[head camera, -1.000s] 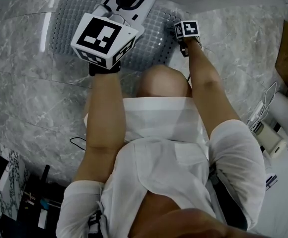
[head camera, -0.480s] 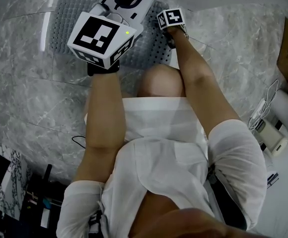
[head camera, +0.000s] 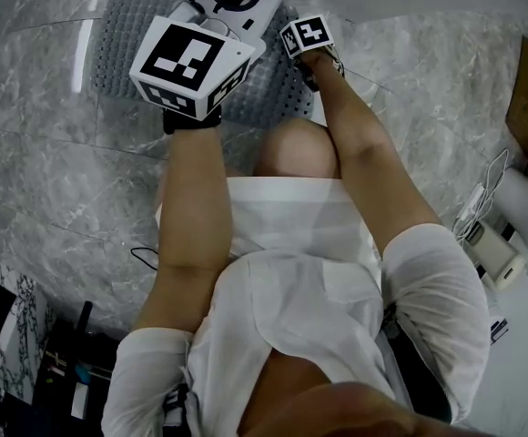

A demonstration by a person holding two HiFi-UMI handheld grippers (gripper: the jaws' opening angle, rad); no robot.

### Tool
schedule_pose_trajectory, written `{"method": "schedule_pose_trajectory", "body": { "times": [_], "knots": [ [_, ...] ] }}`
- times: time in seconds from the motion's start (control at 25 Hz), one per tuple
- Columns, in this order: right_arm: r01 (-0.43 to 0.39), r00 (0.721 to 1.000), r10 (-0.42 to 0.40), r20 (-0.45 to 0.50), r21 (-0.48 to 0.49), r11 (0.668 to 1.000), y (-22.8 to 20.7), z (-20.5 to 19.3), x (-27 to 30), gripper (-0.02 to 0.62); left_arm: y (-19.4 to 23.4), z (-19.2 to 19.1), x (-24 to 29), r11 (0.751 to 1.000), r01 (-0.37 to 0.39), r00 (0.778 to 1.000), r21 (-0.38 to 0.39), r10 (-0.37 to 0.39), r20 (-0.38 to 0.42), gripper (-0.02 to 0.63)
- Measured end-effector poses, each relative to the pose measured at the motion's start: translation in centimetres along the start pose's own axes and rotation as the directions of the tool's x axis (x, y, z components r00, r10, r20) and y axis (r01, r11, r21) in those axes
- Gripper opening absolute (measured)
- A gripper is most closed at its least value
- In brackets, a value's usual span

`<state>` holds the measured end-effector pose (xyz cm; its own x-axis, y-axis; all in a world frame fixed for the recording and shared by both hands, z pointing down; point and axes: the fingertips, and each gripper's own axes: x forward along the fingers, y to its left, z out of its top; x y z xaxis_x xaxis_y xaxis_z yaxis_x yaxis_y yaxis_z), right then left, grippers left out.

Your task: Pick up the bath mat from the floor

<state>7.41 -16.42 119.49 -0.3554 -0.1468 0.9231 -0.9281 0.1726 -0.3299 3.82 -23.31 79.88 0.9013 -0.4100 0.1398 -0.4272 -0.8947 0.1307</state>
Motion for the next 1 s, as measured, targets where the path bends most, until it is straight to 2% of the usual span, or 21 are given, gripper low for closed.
{"method": "schedule_pose_trajectory", "body": {
  "times": [0.32, 0.6, 0.8, 0.92, 1.0],
  "knots": [
    [-0.033, 0.999, 0.033, 0.0, 0.007, 0.999, 0.7, 0.2, -0.9, 0.066, 0.7, 0.0, -0.2, 0.999, -0.04, 0.999, 0.005, 0.04, -0.005, 0.017],
    [-0.035, 0.999, 0.036, 0.019, -0.027, 0.999, 2.0, 0.4, -2.6, 0.063, 1.2, -1.2, -1.0, 0.996, -0.08, 0.992, 0.051, 0.084, -0.098, 0.017],
    [-0.056, 0.994, 0.061, 0.085, -0.064, 0.996, 7.0, 2.2, -9.2, 0.06, 2.0, -2.4, -3.6, 0.984, -0.179, 0.972, -0.012, 0.176, -0.153, 0.017],
    [-0.079, 0.993, 0.085, 0.079, -0.086, 0.993, 11.5, 2.5, -14.4, 0.058, 0.3, -3.9, -6.3, 0.982, -0.188, 0.956, -0.021, 0.178, -0.232, 0.017],
    [-0.106, 0.991, 0.114, 0.065, -0.11, 0.988, 14.2, 3.1, -17.8, 0.058, -0.2, -3.8, -8.8, 0.969, -0.241, 0.937, -0.052, 0.218, -0.273, 0.017]
  ]
}}
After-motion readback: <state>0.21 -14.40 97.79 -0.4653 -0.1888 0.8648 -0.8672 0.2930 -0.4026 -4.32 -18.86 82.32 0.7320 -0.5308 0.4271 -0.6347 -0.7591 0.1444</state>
